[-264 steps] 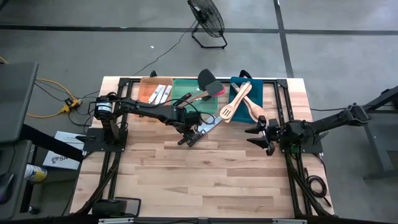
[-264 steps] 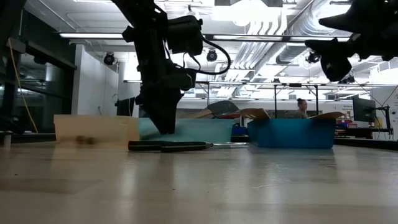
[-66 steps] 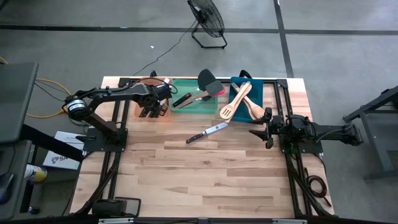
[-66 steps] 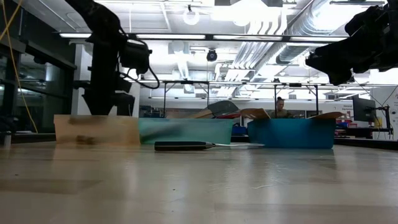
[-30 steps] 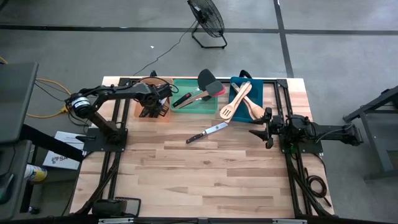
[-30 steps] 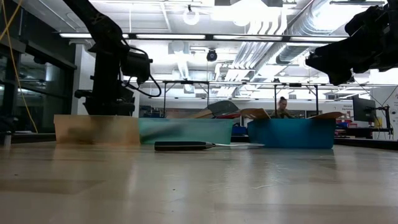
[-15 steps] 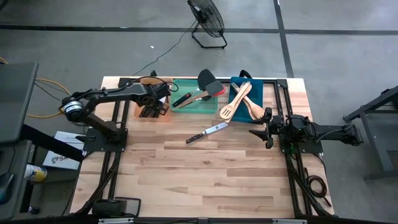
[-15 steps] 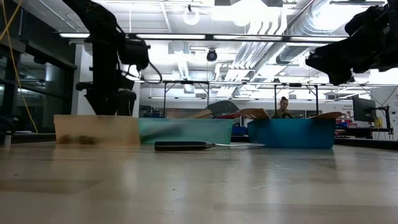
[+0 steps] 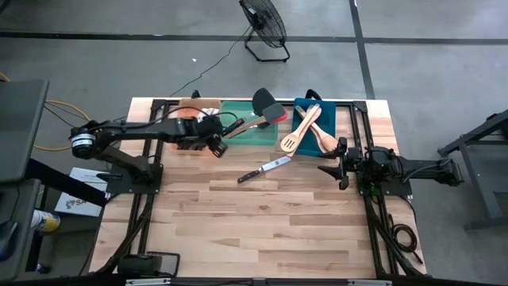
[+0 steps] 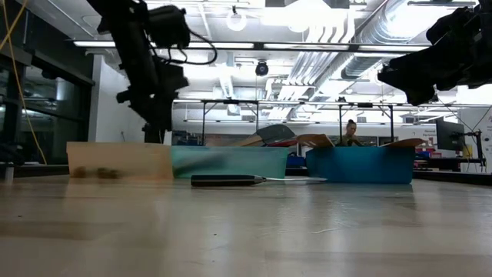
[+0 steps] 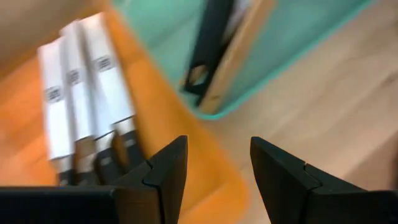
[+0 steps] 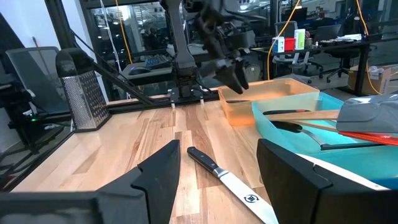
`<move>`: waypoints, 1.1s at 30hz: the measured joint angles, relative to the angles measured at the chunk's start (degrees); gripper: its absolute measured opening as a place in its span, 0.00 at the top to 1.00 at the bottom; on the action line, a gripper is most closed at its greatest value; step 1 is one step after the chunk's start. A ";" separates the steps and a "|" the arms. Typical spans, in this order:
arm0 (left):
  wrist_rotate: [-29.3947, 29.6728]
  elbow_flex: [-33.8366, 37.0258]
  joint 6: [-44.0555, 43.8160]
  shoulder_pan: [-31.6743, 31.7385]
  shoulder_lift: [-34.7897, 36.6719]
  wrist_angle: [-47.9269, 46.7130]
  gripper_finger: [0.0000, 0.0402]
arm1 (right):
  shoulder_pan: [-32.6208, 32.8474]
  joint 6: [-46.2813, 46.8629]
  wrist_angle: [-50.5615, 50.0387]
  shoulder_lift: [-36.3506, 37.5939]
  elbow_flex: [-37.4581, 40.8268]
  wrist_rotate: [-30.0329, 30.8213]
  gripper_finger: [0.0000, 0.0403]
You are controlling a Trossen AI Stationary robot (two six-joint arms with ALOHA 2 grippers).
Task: Pick & Place Kitchen Items
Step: Put the black knife into the orange bin
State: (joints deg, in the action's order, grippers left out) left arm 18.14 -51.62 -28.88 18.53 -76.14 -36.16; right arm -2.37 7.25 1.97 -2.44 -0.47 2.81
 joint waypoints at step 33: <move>-13.68 -16.72 1.74 -10.14 -19.19 3.70 0.58 | 0.00 0.00 0.00 0.02 0.00 0.00 0.49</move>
State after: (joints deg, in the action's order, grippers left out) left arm 4.46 -68.34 -27.14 8.39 -95.33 -32.46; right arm -2.38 7.25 1.98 -2.42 -0.47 2.81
